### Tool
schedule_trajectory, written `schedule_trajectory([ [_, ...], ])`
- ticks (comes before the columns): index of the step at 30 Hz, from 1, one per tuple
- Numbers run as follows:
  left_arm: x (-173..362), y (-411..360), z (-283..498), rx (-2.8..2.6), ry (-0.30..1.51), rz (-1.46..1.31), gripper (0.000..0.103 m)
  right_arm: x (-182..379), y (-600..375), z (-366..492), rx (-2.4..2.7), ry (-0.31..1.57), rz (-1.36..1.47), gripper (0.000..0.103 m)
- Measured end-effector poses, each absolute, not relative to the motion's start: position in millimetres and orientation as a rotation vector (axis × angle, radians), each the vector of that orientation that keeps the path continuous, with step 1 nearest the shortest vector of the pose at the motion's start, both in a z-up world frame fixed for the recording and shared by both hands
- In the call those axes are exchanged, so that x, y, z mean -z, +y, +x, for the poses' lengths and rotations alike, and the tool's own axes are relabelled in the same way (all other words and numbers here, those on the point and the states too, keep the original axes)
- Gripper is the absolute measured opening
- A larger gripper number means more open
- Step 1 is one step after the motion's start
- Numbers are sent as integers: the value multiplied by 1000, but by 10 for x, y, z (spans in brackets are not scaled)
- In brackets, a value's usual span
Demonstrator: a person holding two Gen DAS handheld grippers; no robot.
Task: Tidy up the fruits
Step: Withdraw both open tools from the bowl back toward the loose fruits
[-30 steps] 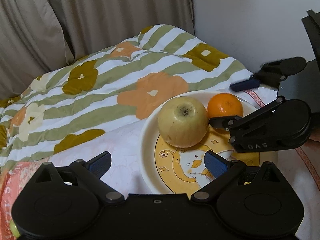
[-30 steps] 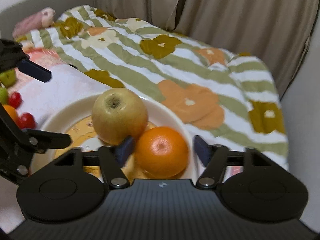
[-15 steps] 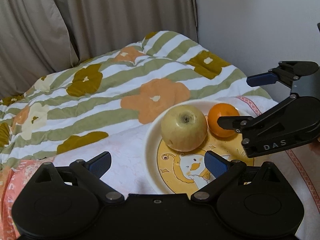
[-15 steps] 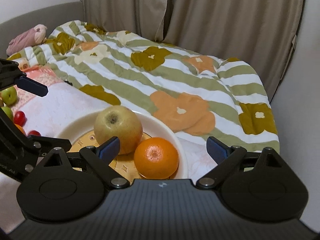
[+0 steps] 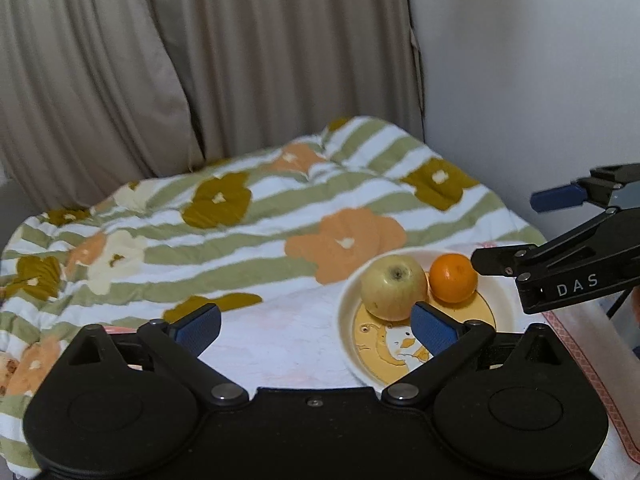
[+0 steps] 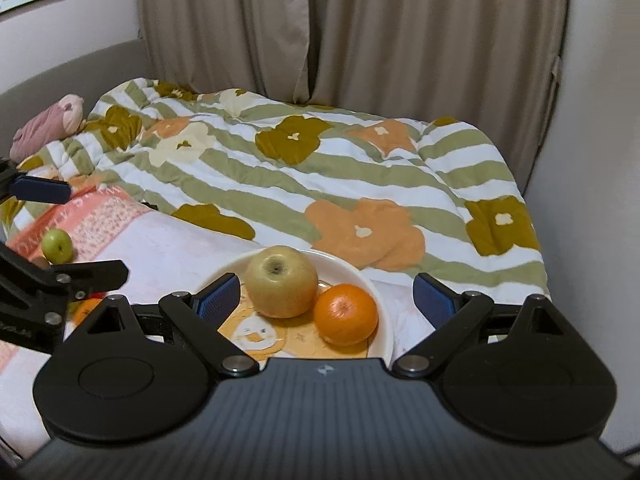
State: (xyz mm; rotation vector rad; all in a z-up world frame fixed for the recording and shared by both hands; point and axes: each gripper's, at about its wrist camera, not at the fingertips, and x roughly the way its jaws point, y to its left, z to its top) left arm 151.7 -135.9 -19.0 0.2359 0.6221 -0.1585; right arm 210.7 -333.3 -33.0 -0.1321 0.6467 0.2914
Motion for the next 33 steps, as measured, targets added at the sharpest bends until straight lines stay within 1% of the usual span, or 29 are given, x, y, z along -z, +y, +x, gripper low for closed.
schedule_trajectory([
  [3,83,-1224,1291,150,591,217,103,177,-3241,1893,-271,651,-111,103],
  [9,-29,-904,910,137,586,169,103,-30,-3008,1503,-236,664,-61,103],
  [17,-100,-422,587,96,565,156,103,-176,-2546,1074,-239,658,-7,103],
  [24,-9,29,512,92,584,165,103,-112,-2010,871,-243,670,7,103],
  [33,366,629,673,126,631,186,103,138,-1360,876,-231,697,78,103],
])
